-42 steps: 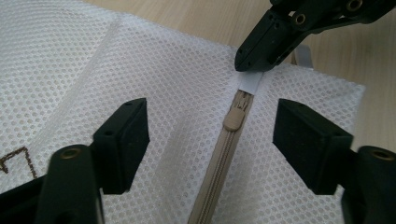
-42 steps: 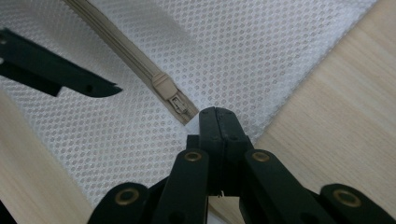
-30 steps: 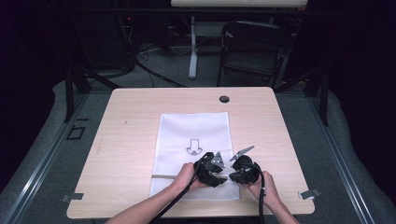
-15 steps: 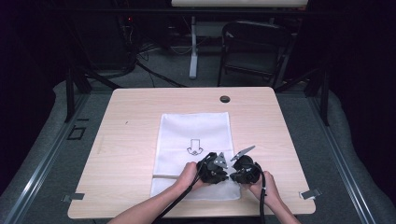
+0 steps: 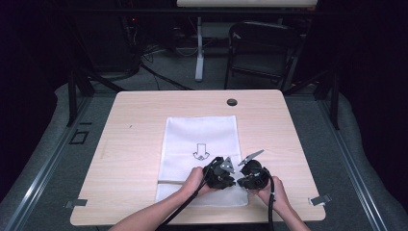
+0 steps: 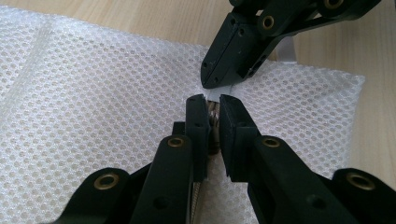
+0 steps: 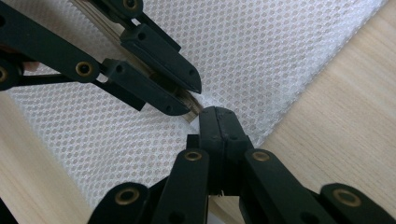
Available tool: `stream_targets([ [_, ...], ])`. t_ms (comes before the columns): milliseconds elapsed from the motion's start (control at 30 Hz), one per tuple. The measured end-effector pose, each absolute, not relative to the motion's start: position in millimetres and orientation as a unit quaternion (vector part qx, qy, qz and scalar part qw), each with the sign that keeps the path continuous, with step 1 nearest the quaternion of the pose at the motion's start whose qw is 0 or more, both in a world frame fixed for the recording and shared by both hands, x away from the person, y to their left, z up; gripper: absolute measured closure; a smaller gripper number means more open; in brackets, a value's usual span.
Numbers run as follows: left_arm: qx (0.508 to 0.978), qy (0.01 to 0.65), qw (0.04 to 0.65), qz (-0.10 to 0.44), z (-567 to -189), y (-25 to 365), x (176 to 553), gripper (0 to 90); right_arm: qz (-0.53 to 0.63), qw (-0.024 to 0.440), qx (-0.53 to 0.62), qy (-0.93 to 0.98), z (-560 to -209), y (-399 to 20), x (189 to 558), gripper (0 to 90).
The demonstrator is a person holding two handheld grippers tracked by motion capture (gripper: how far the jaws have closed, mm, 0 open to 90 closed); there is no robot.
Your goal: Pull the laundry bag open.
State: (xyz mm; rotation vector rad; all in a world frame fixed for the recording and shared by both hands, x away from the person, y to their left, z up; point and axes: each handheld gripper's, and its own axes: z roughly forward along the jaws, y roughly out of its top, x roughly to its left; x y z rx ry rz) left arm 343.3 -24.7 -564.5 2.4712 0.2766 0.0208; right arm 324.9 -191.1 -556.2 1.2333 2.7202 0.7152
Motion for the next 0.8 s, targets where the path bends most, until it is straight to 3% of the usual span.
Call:
stream_targets([
  [800,0.938,0.121,0.324,-0.015,-563,-13,349,82.4,0.241,0.019,0.414,0.878,-557,-193,327,90.0],
])
